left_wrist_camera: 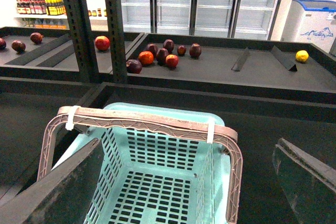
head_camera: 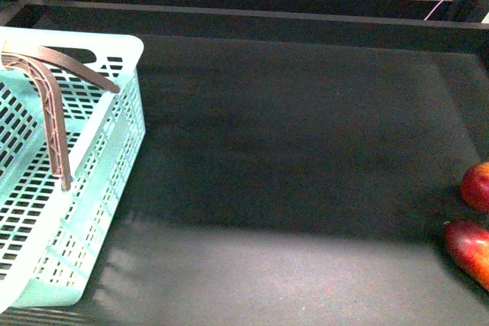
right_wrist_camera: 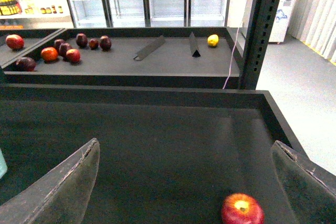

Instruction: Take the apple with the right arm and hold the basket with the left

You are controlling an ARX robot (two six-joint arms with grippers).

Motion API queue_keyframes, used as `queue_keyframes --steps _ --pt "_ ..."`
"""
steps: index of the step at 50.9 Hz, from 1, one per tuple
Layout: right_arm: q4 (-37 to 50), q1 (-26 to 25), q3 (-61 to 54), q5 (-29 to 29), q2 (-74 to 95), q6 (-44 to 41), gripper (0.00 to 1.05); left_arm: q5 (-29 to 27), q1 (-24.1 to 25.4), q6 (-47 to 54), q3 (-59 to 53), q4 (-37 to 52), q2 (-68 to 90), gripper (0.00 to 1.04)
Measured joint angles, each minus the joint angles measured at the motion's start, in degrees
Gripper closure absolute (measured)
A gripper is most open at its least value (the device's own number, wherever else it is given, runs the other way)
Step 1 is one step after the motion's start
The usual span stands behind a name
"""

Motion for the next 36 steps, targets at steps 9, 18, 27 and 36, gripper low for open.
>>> queue_keyframes --steps 9,18,27,36 --pt "0.0 0.0 0.0 0.0 0.0 0.0 0.09 0.0 0.0 0.0 0.0 0.0 0.0 0.07" --pt "0.0 0.0 0.0 0.0 0.0 0.0 0.09 0.0 0.0 0.0 0.0 0.0 0.0 0.07" --pt "0.0 0.0 0.0 0.0 0.0 0.0 0.09 0.0 0.0 0.0 0.0 0.0 0.0 0.07" --pt "0.0 0.0 0.0 0.0 0.0 0.0 0.09 0.0 0.0 0.0 0.0 0.0 0.0 0.07"
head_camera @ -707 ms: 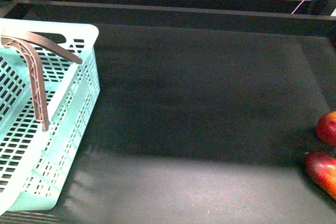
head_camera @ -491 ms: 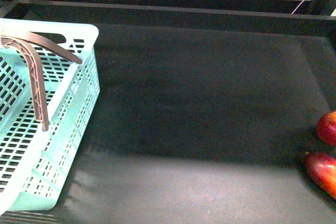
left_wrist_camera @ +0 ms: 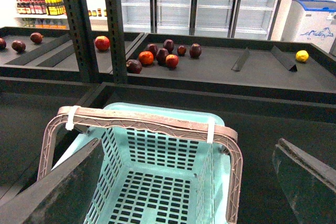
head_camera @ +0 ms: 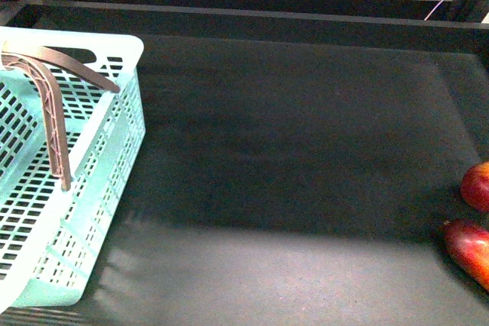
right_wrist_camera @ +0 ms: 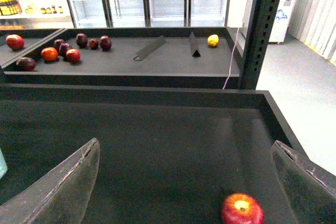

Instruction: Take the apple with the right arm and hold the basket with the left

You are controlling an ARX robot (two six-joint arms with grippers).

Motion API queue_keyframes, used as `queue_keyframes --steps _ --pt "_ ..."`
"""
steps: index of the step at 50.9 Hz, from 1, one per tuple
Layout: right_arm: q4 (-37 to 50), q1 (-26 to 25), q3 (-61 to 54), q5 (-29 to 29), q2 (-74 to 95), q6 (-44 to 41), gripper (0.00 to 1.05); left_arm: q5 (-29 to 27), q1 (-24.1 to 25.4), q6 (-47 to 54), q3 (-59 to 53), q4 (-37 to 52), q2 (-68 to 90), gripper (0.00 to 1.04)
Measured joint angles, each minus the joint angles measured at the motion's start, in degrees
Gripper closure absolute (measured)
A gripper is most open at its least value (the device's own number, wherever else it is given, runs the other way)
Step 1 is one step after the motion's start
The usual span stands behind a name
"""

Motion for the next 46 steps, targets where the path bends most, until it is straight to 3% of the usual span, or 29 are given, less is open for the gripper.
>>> queue_keyframes --steps 5,7,9,11,13,19,24,28,37,46 --pt "0.0 0.0 0.0 0.0 0.0 0.0 0.09 0.1 0.0 0.0 0.0 0.0 0.0 0.07" --pt "0.0 0.0 0.0 0.0 0.0 0.0 0.09 3.5 0.9 -2.4 0.9 -2.8 1.3 0.07" --pt "0.0 0.0 0.0 0.0 0.0 0.0 0.09 12.0 3.7 -8.8 4.4 -11.0 6.7 0.07" --pt "0.0 0.0 0.0 -0.1 0.0 0.0 0.09 18.1 5.8 -15.3 6.7 -13.6 13.9 0.07" --pt "0.0 0.0 0.0 0.0 0.0 0.0 0.09 21.3 7.0 -24.1 8.0 -10.7 21.5 0.07" --pt "0.0 0.0 0.0 0.0 0.0 0.0 0.09 24.1 8.5 -37.6 13.1 4.8 40.1 0.07" --pt "0.0 0.0 0.0 0.0 0.0 0.0 0.09 22.4 9.1 -47.8 19.1 16.3 57.1 0.07" --pt "0.0 0.0 0.0 0.0 0.0 0.0 0.09 20.6 9.2 -52.9 23.3 19.6 67.6 0.07" --pt "0.0 0.0 0.0 0.0 0.0 0.0 0.09 16.4 10.4 -60.1 31.6 20.1 84.2 0.07" --pt "0.0 0.0 0.0 0.0 0.0 0.0 0.09 14.5 10.9 -62.4 37.5 20.0 91.1 0.07"
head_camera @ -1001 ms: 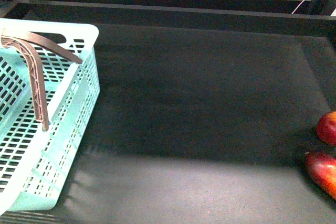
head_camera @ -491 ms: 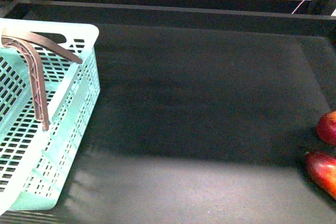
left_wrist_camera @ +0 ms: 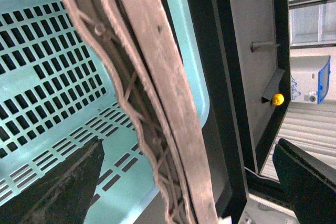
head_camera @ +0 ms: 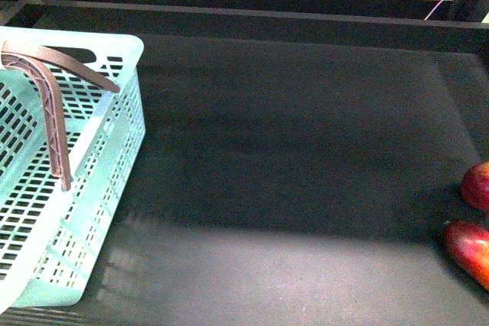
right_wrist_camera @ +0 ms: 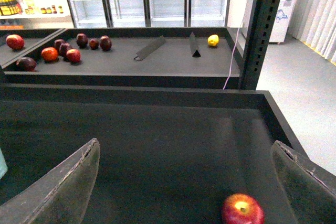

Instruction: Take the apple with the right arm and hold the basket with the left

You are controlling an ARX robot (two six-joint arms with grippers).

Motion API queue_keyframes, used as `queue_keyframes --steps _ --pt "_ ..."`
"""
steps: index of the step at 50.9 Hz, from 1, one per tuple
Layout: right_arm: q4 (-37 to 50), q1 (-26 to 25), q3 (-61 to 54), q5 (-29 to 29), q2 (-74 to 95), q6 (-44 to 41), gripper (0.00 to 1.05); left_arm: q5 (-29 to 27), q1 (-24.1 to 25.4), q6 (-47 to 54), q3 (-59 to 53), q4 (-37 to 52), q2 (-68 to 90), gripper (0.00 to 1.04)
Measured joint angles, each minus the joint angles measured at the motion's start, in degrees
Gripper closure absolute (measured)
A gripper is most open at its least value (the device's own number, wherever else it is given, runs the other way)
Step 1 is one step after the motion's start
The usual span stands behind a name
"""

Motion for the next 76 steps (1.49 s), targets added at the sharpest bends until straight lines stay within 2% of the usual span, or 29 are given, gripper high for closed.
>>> queue_keyframes --steps 25,35,43,51,65,70,76 --pt "0.0 0.0 0.0 0.0 0.0 0.0 0.09 -4.2 0.0 0.3 9.0 -3.9 10.1 0.08" --pt "0.0 0.0 0.0 0.0 0.0 0.0 0.09 -4.7 0.0 1.4 9.9 -4.9 11.6 0.4" --pt "0.0 0.0 0.0 0.0 0.0 0.0 0.09 -4.9 -0.6 1.9 10.6 -5.0 11.8 0.74" --pt "0.0 0.0 0.0 0.0 0.0 0.0 0.09 -4.0 -1.1 -0.6 10.7 -5.1 11.5 0.89" --pt "0.0 0.0 0.0 0.0 0.0 0.0 0.09 -3.9 -2.8 2.0 9.5 -6.7 8.5 0.89" --pt "0.0 0.0 0.0 0.0 0.0 0.0 0.09 -3.3 -4.8 2.3 8.0 -8.6 3.7 0.89" --pt "0.0 0.0 0.0 0.0 0.0 0.0 0.09 -2.4 -9.4 2.1 7.3 -11.5 -4.1 0.89"
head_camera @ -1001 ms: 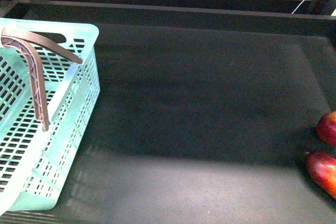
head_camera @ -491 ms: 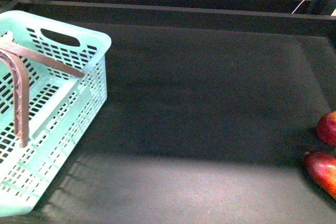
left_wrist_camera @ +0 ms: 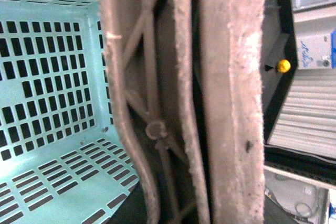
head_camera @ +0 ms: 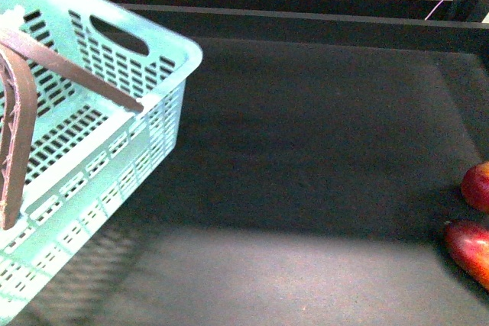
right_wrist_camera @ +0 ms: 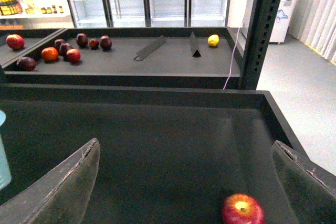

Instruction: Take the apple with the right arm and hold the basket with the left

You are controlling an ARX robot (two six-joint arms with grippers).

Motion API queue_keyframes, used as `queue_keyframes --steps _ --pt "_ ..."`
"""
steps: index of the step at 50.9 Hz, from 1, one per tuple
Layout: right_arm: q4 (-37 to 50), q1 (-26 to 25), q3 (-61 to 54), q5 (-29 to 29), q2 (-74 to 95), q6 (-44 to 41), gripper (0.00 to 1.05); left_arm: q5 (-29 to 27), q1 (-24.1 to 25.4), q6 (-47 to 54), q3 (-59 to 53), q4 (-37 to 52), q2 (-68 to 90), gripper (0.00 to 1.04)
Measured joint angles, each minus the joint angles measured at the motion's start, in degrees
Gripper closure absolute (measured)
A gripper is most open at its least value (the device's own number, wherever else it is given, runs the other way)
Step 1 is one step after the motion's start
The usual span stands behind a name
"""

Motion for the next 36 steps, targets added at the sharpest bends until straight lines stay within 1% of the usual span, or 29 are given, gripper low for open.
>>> queue_keyframes --steps 4,7,13,27,30,36 --pt "0.0 0.0 0.0 0.0 0.0 0.0 0.09 0.0 -2.7 -0.2 0.0 -1.2 -3.1 0.89" --pt "0.0 0.0 0.0 0.0 0.0 0.0 0.09 0.1 -6.0 -0.9 0.3 -2.6 -5.6 0.89" --pt "0.0 0.0 0.0 0.0 0.0 0.0 0.09 0.2 -9.9 -2.2 1.6 -3.8 -6.7 0.89" --pt "0.0 0.0 0.0 0.0 0.0 0.0 0.09 -3.1 -25.1 -3.1 8.7 -6.7 -6.9 0.89" --pt "0.0 0.0 0.0 0.0 0.0 0.0 0.09 -3.2 -27.5 -3.2 9.7 -6.8 -6.9 0.89" --pt "0.0 0.0 0.0 0.0 0.0 0.0 0.09 -3.1 -30.4 -3.1 10.4 -6.8 -6.9 0.89"
